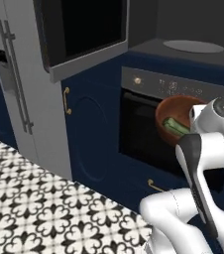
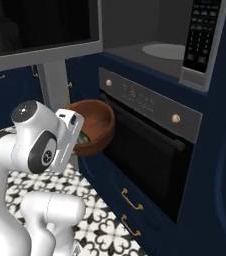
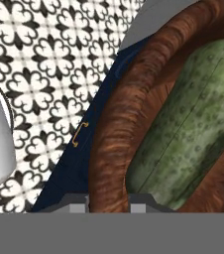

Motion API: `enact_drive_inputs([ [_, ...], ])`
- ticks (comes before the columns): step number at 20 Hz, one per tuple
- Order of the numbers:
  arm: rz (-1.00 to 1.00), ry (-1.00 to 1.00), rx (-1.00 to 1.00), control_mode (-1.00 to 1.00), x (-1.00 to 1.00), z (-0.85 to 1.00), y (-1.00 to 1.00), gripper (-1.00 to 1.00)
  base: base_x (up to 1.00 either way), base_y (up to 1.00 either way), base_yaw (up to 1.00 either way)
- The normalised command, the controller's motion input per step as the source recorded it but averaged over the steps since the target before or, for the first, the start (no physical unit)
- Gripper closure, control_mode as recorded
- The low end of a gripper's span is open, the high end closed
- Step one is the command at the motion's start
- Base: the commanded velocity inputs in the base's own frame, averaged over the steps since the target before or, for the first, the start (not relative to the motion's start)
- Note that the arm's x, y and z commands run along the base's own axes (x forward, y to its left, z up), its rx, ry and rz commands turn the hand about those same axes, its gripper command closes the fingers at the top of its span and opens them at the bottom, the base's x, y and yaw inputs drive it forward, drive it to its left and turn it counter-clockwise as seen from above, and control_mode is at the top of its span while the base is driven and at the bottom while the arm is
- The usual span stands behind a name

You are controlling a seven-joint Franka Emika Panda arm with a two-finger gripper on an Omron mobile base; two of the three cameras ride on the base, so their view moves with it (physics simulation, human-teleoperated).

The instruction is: Pick the cucumber from the sink and place it in the bowl. Then pick the bowl and place it in the microwave. Then close the microwave door and press the start button.

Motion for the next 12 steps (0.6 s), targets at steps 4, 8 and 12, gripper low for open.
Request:
enact_drive_inputs([
  [4,0.0,0.0,0.0,1.0,0.0,0.0,0.0,1.0,0.75,-0.03,0.23],
  [8,0.0,0.0,0.0,1.0,0.0,0.0,0.0,1.0,0.61,-0.15,0.25],
  [12,0.0,0.0,0.0,1.0,0.0,0.0,0.0,1.0,0.6,-0.15,0.17],
])
